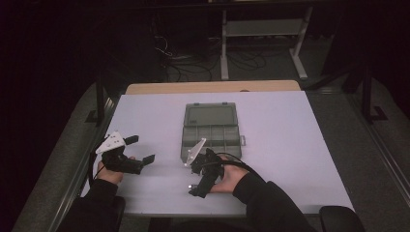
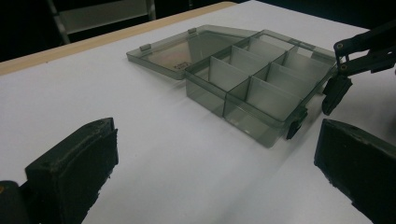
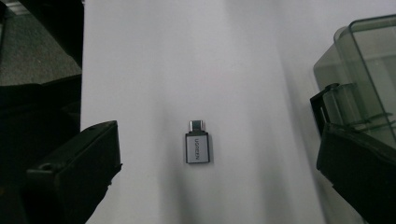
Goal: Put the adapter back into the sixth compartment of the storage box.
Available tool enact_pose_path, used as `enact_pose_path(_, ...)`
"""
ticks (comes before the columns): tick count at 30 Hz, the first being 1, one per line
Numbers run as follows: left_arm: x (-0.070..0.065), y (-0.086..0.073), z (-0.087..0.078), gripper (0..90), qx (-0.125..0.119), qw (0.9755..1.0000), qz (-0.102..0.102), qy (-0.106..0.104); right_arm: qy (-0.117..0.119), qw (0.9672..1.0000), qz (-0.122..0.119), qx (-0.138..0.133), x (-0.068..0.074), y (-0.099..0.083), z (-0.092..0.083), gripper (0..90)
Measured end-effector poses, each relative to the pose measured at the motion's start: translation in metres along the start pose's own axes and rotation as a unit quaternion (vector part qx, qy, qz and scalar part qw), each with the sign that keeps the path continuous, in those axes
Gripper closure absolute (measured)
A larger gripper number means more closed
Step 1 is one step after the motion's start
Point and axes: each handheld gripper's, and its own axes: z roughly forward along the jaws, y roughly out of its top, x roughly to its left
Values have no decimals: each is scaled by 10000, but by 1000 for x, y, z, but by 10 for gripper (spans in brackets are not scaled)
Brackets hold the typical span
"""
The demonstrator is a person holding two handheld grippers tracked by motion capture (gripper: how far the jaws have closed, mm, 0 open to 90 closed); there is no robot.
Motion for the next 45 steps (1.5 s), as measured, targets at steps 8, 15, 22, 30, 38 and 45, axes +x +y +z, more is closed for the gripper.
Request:
enact_pose_path(8, 0, 0, 0, 0, -1, 10000, -11, -1, 99, 9999, -69, 22, 0, -2, 7, 107)
enact_pose_path(15, 0, 0, 0, 0, -1, 10000, -11, -4, 215, 9996, -137, 103, 1, -3, 9, 254)
enact_pose_path(22, 0, 0, 0, 0, 0, 10000, -9, -5, 307, 9992, -210, 150, 2, -4, 9, 394)
enact_pose_path(30, 0, 0, 0, 0, 0, 10000, -6, -8, 335, 9989, -251, 211, 2, -4, 13, 621)
enact_pose_path(38, 0, 0, 0, 0, -1, 10000, 0, -9, 279, 9990, -275, 204, 1, -4, 14, 692)
enact_pose_path(45, 0, 0, 0, 0, -2, 10000, -6, -8, 295, 9990, -269, 211, 2, -4, 14, 744)
